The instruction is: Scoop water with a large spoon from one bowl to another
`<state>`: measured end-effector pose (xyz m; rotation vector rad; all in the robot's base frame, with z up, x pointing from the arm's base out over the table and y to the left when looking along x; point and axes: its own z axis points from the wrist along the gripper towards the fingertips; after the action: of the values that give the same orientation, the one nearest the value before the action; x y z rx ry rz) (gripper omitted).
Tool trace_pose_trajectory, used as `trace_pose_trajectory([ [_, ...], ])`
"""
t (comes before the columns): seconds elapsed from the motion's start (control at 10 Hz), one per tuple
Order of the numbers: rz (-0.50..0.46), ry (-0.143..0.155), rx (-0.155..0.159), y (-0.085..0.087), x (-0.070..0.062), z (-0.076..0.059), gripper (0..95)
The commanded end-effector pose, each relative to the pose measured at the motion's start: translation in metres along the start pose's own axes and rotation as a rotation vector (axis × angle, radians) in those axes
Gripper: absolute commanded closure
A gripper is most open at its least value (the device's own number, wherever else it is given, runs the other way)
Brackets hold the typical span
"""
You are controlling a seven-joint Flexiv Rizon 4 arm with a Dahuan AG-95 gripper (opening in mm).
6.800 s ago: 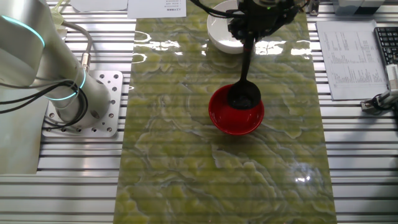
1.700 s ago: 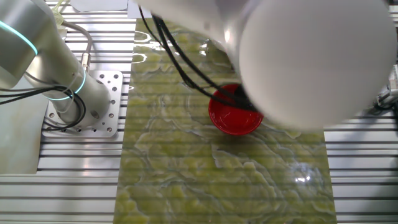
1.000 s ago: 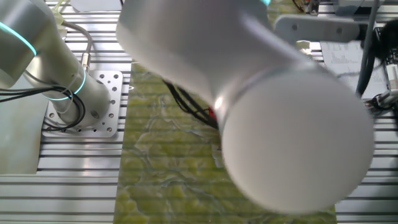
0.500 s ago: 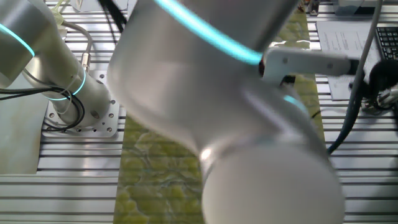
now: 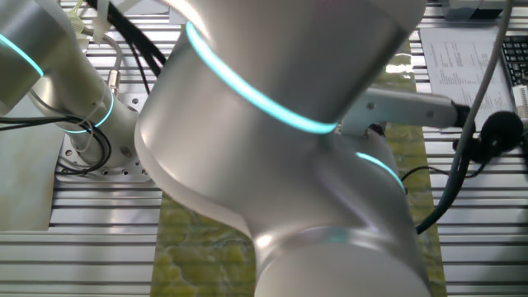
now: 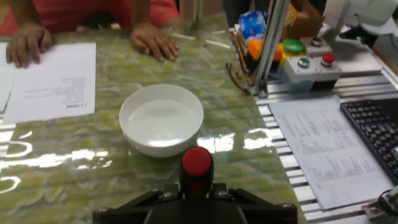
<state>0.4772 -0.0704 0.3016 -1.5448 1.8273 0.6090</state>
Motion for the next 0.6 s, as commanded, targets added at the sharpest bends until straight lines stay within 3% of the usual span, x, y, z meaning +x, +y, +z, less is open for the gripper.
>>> trace_pose_trajectory([
  [0.1, -0.001, -0.01, 0.001, -0.0001, 0.0, -0.0006, 95.0],
  [0.6, -0.008, -0.018, -0.003, 0.0005, 0.0015, -0.0062, 95.0],
])
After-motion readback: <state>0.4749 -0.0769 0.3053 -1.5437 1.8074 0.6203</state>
